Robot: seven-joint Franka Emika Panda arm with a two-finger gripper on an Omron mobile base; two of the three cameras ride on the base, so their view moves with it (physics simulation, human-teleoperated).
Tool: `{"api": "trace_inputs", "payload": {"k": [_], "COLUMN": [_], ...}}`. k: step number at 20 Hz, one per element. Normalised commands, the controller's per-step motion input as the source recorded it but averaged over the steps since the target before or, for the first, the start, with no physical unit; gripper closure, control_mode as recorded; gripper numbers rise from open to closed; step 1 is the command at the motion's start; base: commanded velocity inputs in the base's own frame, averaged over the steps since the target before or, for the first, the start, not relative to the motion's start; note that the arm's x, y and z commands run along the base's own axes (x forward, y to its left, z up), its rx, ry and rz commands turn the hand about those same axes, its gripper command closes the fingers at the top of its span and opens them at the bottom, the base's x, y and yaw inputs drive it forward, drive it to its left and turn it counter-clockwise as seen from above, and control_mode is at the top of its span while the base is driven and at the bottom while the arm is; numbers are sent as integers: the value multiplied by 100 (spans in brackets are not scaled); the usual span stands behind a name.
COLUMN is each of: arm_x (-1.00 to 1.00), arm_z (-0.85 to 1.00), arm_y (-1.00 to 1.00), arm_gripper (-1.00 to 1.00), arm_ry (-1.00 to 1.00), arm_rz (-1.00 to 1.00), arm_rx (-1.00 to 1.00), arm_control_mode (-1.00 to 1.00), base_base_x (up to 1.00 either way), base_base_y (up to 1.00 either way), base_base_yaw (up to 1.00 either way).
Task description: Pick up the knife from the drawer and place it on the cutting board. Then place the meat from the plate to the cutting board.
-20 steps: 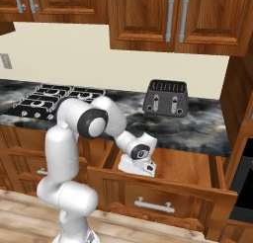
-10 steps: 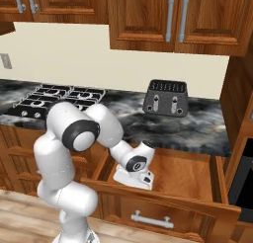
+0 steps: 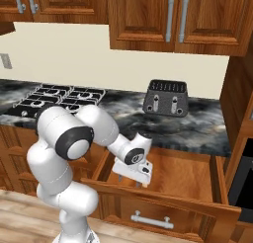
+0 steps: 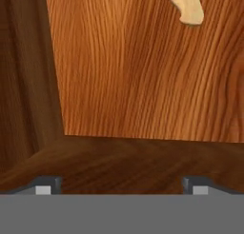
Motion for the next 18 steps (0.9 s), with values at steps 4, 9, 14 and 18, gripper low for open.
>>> {"api": "trace_inputs", "payload": {"k": [4,9,14,18], "arm_x": [31,26,23,19], "arm_z": [4,-15,-25,-19], "arm_y": [-10,-15,-25,-16], "arm_gripper": [-100,-100,-100,-100], "arm_ry": [-8,-7,-12,-9], "arm_rz": [3,8,9,6], "arm_rx": [0,0,-1,-1], "arm_control_mode": [-100,-100,-100,-100], "base_base_x": [0,0,0,0], "base_base_y": [0,0,0,0], "base_base_yaw": [0,0,0,0]}}
